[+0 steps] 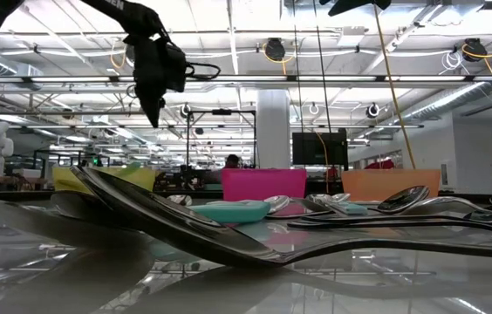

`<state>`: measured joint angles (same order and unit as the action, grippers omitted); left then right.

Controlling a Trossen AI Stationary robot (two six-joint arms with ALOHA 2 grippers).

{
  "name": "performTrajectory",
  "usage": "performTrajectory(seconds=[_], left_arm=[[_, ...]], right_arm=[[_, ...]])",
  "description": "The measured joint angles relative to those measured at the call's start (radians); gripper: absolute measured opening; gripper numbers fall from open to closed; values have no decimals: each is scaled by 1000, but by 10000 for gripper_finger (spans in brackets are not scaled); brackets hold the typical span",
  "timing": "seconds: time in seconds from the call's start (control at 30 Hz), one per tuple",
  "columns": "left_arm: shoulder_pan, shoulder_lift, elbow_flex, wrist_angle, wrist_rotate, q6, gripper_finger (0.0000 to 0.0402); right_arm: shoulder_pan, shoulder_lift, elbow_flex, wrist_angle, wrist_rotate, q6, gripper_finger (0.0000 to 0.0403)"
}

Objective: Sort silverware by color (type)
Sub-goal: Put the light green spoon into the yellow bin

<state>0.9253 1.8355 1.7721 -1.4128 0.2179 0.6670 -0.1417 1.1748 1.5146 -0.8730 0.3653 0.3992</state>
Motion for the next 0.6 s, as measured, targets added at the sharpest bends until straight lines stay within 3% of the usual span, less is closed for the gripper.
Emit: performTrajectory(seconds=[0.33,0.6], left_arm=[[13,0,-174,1,21,-33,21],[-4,1,-312,73,17,-53,6]], right_arm=[[0,0,0,-1,0,-3,171],[0,0,0,-1,0,-3,171]])
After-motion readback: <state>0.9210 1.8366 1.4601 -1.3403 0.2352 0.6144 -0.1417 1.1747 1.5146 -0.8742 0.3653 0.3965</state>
